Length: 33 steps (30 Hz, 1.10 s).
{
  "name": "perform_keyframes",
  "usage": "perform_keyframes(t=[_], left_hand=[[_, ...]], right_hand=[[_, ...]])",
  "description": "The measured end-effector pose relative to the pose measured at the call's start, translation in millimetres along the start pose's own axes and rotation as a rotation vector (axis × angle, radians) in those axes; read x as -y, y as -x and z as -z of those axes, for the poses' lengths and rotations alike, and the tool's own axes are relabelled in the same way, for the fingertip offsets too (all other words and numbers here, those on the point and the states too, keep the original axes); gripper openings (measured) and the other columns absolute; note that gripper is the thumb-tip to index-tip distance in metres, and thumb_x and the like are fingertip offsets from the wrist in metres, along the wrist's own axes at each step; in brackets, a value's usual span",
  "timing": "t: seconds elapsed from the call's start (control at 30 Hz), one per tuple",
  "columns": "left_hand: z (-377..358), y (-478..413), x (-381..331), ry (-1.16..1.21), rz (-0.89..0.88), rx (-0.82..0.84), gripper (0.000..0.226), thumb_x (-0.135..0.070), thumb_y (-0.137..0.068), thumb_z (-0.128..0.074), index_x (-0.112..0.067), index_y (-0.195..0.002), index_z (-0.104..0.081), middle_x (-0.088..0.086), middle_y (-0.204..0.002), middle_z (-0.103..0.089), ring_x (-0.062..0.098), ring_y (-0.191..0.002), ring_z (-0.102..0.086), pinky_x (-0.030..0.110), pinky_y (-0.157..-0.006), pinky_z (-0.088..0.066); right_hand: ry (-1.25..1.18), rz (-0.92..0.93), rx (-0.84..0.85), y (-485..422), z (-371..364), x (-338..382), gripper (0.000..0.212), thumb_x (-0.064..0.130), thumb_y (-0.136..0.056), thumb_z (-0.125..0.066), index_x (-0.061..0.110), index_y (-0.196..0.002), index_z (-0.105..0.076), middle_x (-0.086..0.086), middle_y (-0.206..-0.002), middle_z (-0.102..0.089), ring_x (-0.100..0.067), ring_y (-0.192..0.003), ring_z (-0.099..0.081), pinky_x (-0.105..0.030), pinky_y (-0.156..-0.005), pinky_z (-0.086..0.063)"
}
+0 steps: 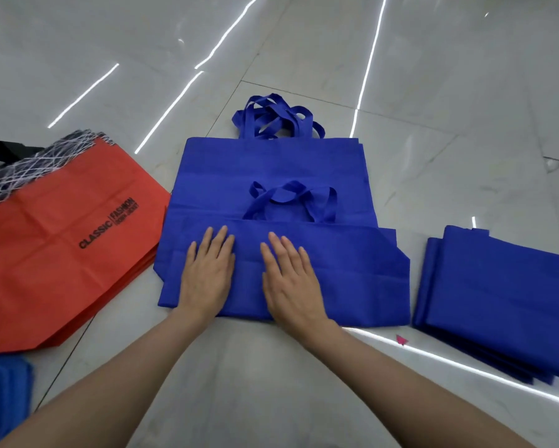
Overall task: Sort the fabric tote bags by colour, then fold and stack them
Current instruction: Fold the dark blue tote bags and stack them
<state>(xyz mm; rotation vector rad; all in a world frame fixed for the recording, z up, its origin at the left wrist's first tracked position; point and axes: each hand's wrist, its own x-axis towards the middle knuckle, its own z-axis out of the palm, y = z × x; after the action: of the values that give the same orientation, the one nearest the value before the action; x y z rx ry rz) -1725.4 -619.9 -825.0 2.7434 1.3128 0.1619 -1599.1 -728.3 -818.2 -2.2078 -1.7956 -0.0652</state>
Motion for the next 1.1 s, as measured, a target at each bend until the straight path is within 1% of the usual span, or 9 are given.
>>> perform_keyframes(t=[0.2,0.33,0.53,0.7,0.8,0.87,0.93,1.0,1.1], left_hand=[[-20.1,7.8,7.4,0.053,0.03,0.095,0.062,-0.047,-0.091,-0.02,-0.016,-0.142,-0.039,-0.001,-0.151,-0.032,0.023,-0.141,-0.025,0.048,-0.111,-0.02],[-25.8,14.3,6.9,0.008,0.032,0.093,0.06,-0.046,-0.092,-0.026,-0.016,-0.143,-0.037,0.001,-0.151,-0.031,0.024,-0.14,-0.025,0.048,-0.111,-0.016],[-26.5,15.3,7.4,0.006,0.053,0.099,0.062,-0.05,-0.093,-0.019,-0.019,-0.146,-0.028,-0.003,-0.154,-0.022,0.021,-0.143,-0.015,0.043,-0.114,-0.006],[-26.3,14.9,6.5,-0.003,0.067,0.124,0.064,-0.051,-0.092,-0.018,-0.018,-0.146,-0.029,-0.002,-0.154,-0.024,0.021,-0.143,-0.016,0.045,-0.114,-0.008],[-22.2,13.8,5.1,-0.008,0.067,0.131,0.065,-0.051,-0.091,-0.018,-0.018,-0.145,-0.033,-0.001,-0.153,-0.028,0.022,-0.142,-0.02,0.046,-0.113,-0.01],[-18.6,11.2,6.1,-0.007,0.055,0.127,0.066,-0.052,-0.09,-0.019,-0.017,-0.142,-0.038,0.002,-0.151,-0.033,0.024,-0.141,-0.024,0.047,-0.113,-0.013],[-14.5,6.9,9.1,0.01,0.019,0.113,0.066,-0.053,-0.089,-0.022,-0.016,-0.138,-0.045,0.005,-0.147,-0.04,0.026,-0.138,-0.029,0.047,-0.112,-0.014],[-10.6,1.6,13.0,0.038,-0.021,0.09,0.063,-0.052,-0.089,-0.024,-0.016,-0.134,-0.05,0.008,-0.145,-0.04,0.026,-0.138,-0.027,0.046,-0.113,-0.01],[-5.5,-8.6,16.3,0.099,-0.014,0.064,0.06,-0.051,-0.089,-0.023,-0.022,-0.134,-0.049,0.007,-0.153,-0.027,0.023,-0.144,-0.014,0.044,-0.114,-0.001]], right_hand=[[0.022,-0.024,0.239,-12.3,-32.3,6.7,0.054,0.038,-0.093,-0.029,0.013,-0.136,-0.051,-0.004,-0.144,-0.046,-0.021,-0.132,-0.044,-0.042,-0.104,-0.042],[0.017,-0.034,0.215,-2.9,-35.8,-9.1,0.052,0.044,-0.094,-0.032,0.025,-0.141,-0.044,0.0,-0.149,-0.039,-0.025,-0.138,-0.035,-0.045,-0.111,-0.026],[0.148,-0.294,0.157,30.0,-6.8,-94.1,0.053,0.047,-0.094,-0.027,0.034,-0.145,-0.034,-0.001,-0.154,-0.03,-0.029,-0.142,-0.024,-0.048,-0.113,-0.009],[0.169,-0.461,0.136,45.1,12.0,-127.5,0.053,0.046,-0.094,-0.024,0.03,-0.143,-0.04,-0.002,-0.15,-0.038,-0.036,-0.135,-0.034,-0.05,-0.109,-0.017],[0.142,-0.431,0.059,30.8,18.7,-126.4,0.051,0.041,-0.093,-0.03,0.013,-0.128,-0.056,-0.015,-0.135,-0.051,-0.04,-0.122,-0.046,-0.053,-0.107,-0.024],[0.057,-0.394,-0.007,7.4,21.3,-119.5,0.05,0.041,-0.092,-0.036,0.005,-0.118,-0.058,-0.02,-0.126,-0.054,-0.038,-0.116,-0.051,-0.054,-0.107,-0.031],[-0.053,-0.389,-0.009,-21.2,21.7,-108.1,0.056,0.045,-0.092,-0.042,0.002,-0.126,-0.051,-0.018,-0.127,-0.054,-0.035,-0.118,-0.049,-0.05,-0.11,-0.03],[-0.178,-0.502,0.062,-50.2,21.9,-97.0,0.07,0.047,-0.09,-0.054,0.003,-0.141,-0.034,-0.015,-0.133,-0.049,-0.032,-0.124,-0.043,-0.043,-0.113,-0.026],[-0.281,-0.694,0.163,-82.4,17.9,-86.6,0.085,0.038,-0.086,-0.065,0.007,-0.148,-0.015,-0.014,-0.137,-0.044,-0.032,-0.125,-0.039,-0.038,-0.108,-0.029]])
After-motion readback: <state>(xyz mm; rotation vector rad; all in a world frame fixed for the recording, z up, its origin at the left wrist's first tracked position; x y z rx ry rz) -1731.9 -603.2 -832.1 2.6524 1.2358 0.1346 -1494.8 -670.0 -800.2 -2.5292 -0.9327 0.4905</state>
